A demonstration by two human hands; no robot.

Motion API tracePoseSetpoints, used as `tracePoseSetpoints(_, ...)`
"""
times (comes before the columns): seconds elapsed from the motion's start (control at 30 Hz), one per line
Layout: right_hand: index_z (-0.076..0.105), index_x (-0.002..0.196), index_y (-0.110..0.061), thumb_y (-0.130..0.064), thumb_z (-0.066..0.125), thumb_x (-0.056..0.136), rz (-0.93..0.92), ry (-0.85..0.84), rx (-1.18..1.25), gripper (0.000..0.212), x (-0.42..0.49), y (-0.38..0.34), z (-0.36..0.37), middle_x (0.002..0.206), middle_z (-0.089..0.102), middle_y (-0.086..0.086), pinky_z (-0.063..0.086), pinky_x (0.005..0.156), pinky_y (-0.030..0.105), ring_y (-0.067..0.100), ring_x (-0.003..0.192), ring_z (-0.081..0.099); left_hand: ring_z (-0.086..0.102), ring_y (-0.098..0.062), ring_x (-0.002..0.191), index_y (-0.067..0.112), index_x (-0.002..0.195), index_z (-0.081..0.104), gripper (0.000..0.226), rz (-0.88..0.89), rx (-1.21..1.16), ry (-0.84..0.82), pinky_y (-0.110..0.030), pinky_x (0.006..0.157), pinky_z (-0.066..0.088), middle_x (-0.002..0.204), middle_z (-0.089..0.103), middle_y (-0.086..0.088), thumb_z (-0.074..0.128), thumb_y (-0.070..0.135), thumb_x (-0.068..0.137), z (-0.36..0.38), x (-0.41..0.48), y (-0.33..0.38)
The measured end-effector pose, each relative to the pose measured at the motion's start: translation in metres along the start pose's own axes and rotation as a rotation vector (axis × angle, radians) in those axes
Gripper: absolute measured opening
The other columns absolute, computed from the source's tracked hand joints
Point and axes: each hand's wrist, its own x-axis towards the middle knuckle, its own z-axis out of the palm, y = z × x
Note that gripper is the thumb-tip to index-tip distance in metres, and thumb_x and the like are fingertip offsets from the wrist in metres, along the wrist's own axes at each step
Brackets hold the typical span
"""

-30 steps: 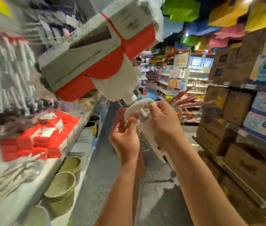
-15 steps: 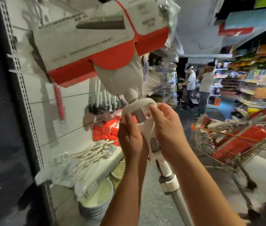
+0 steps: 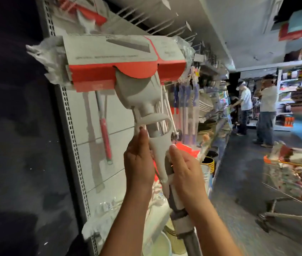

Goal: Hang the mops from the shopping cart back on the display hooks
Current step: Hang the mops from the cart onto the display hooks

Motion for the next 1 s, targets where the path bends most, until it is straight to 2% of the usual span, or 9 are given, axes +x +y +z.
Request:
tracePoseSetpoints(0.07, 0.043, 0.054, -0.024, -0.037, 0.046, 0.094, -0.015, 0.059, 0.050, 0.041, 0.010, 0.007, 0.015, 0.051, 0.044, -0.012, 0.030, 0.053, 0.020, 0.003, 0.052, 0.037, 0.066, -0.022, 0.092, 0.032, 0.084, 0.068, 0.033, 0.001, 0.009, -0.078, -0.036, 0.083, 0.053, 0.089, 0.070, 0.006, 0.059, 0.062, 0.072, -0.010, 0.008, -0.014)
tracePoseSetpoints(0.23, 0.046, 0.061, -0.019, -0.024, 0.044, 0.101, -0.051, 0.126, 0.116, 0.040, 0.036, 0.015, 0.042, 0.055, 0.047, -0.008, 0.034, 0.053, 0.021, 0.004, 0.053, 0.040, 0.061, 0.004, 0.085, 0.051, 0.086, 0.064, 0.006, 0.045, 0.044, -0.147, -0.016, 0.076, 0.046, 0.096, 0.068, 0.013, 0.065, 0.056, 0.082, -0.019, 0.017, -0.037)
tracePoseSetpoints(0.3, 0.045, 0.061, -0.014, -0.021, 0.042, 0.102, -0.056, 0.131, 0.118, 0.042, 0.046, 0.018, 0.047, 0.054, 0.046, -0.007, 0.033, 0.053, 0.021, 0.004, 0.052, 0.040, 0.060, 0.007, 0.087, 0.038, 0.106, 0.062, 0.027, 0.087, 0.052, -0.138, -0.010, 0.074, 0.045, 0.103, 0.066, 0.008, 0.055, 0.050, 0.083, -0.016, 0.025, -0.041)
tracePoseSetpoints(0.4, 0.048, 0.064, -0.003, -0.023, 0.040, 0.103, -0.067, 0.129, 0.113, 0.044, 0.061, 0.024, 0.047, 0.058, 0.049, 0.002, 0.033, 0.053, 0.023, 0.007, 0.054, 0.042, 0.058, 0.009, 0.092, 0.023, 0.119, 0.059, 0.047, 0.149, 0.071, -0.107, -0.005, 0.074, 0.044, 0.109, 0.062, 0.003, 0.047, 0.047, 0.081, -0.004, 0.038, -0.044)
tracePoseSetpoints(0.53, 0.047, 0.062, -0.004, -0.026, 0.043, 0.101, -0.063, 0.104, 0.157, 0.045, 0.083, 0.036, 0.039, 0.055, 0.047, -0.002, 0.033, 0.053, 0.023, 0.006, 0.052, 0.041, 0.057, 0.010, 0.096, 0.029, 0.115, 0.056, 0.039, 0.172, 0.093, -0.032, -0.001, 0.074, 0.042, 0.110, 0.059, 0.005, 0.046, 0.045, 0.081, 0.019, 0.049, -0.057)
tracePoseSetpoints(0.63, 0.048, 0.065, 0.000, -0.041, 0.044, 0.093, -0.086, 0.066, 0.162, 0.050, 0.105, 0.053, 0.027, 0.058, 0.048, 0.006, 0.033, 0.054, 0.029, 0.010, 0.055, 0.042, 0.057, 0.005, 0.096, 0.035, 0.102, 0.059, 0.025, 0.182, 0.127, 0.053, 0.000, 0.076, 0.042, 0.106, 0.060, 0.007, 0.047, 0.043, 0.082, 0.041, 0.056, -0.070)
tracePoseSetpoints(0.7, 0.051, 0.065, -0.004, -0.047, 0.044, 0.089, -0.109, 0.027, 0.184, 0.050, 0.121, 0.066, 0.017, 0.060, 0.050, 0.012, 0.034, 0.055, 0.032, 0.014, 0.056, 0.044, 0.056, 0.015, 0.092, 0.041, 0.095, 0.055, 0.011, 0.195, 0.136, 0.111, 0.001, 0.074, 0.041, 0.098, 0.058, 0.016, 0.051, 0.033, 0.089, 0.061, 0.062, -0.080)
tracePoseSetpoints(0.83, 0.050, 0.059, -0.019, -0.043, 0.044, 0.087, -0.113, -0.062, 0.233, 0.037, 0.162, 0.085, -0.008, 0.053, 0.048, -0.006, 0.034, 0.054, 0.028, 0.007, 0.052, 0.042, 0.052, 0.025, 0.085, 0.024, 0.104, 0.061, 0.017, 0.269, 0.161, 0.252, 0.003, 0.070, 0.039, 0.093, 0.054, 0.017, 0.052, 0.014, 0.095, 0.107, 0.078, -0.096)
tracePoseSetpoints(1.0, 0.047, 0.058, -0.020, -0.040, 0.045, 0.092, -0.152, -0.140, 0.326, 0.040, 0.211, 0.090, -0.028, 0.051, 0.046, -0.009, 0.033, 0.054, 0.027, 0.005, 0.051, 0.040, 0.039, 0.040, 0.078, 0.013, 0.116, 0.056, 0.023, 0.414, 0.238, 0.357, 0.008, 0.069, 0.032, 0.089, 0.042, 0.025, 0.050, 0.004, 0.096, 0.158, 0.098, -0.098)
